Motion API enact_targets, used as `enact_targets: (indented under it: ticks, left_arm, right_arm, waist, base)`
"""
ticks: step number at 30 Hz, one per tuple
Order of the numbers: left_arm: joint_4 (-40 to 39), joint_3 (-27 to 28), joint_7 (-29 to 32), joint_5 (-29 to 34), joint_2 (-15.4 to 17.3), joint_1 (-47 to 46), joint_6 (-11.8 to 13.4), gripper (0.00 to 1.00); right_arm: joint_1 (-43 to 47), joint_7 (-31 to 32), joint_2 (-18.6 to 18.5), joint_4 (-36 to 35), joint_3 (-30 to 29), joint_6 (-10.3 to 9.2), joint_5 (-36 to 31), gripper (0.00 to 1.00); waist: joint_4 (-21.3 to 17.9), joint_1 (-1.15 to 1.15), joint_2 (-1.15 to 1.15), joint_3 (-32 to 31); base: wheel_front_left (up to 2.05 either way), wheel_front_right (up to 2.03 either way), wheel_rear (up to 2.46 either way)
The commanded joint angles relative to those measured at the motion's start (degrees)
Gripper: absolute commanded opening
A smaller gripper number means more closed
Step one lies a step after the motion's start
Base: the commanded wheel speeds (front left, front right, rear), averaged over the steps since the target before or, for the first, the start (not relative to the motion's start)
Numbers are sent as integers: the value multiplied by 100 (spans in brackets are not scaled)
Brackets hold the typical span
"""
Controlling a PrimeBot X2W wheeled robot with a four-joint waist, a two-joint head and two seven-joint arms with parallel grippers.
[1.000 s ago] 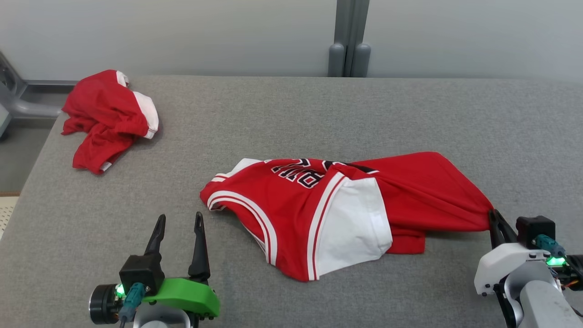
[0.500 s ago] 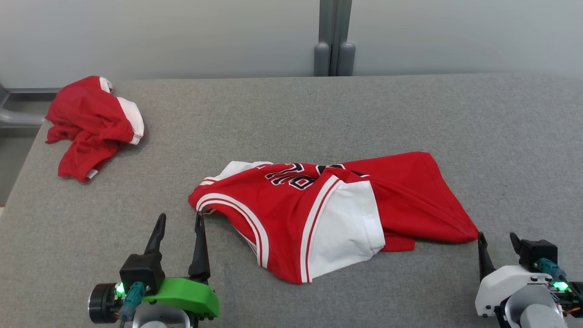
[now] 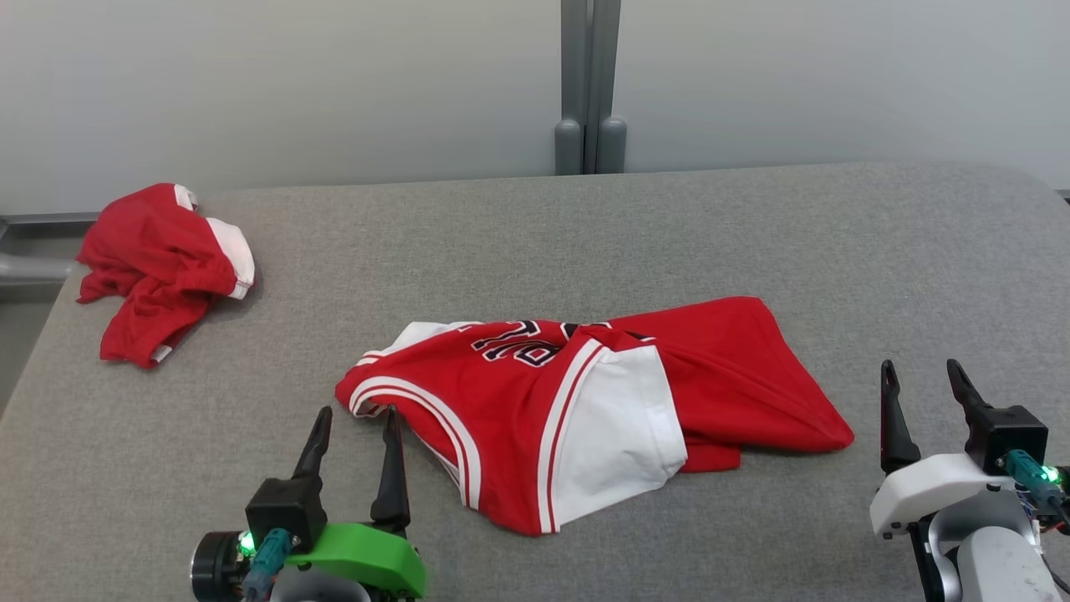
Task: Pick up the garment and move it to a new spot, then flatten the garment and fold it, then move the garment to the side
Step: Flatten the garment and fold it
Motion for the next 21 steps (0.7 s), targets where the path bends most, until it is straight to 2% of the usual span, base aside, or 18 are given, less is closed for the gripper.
enact_targets:
  ticks: [1,11,21]
  left_arm:
    - [43,-23,-28,-47,-27,-38,-33,100]
    - [642,-478,76,-283,-209,-24,-240,100]
    - [1666,-989,391,-892,-267,-456,-302,100]
  right_arm:
    - [127,-18,20,-145,36,-8,46,100]
    - [346,-17,136,-864,206,-8,76,100]
    - [221,64,153,-1203,469,-8,150,100]
  waist:
    - [-19,0,0,-51]
    - [-38,0,0,-63]
    - [-330,0,0,275]
  base:
    - [0,0,0]
    - [0,0,0]
    - [0,0,0]
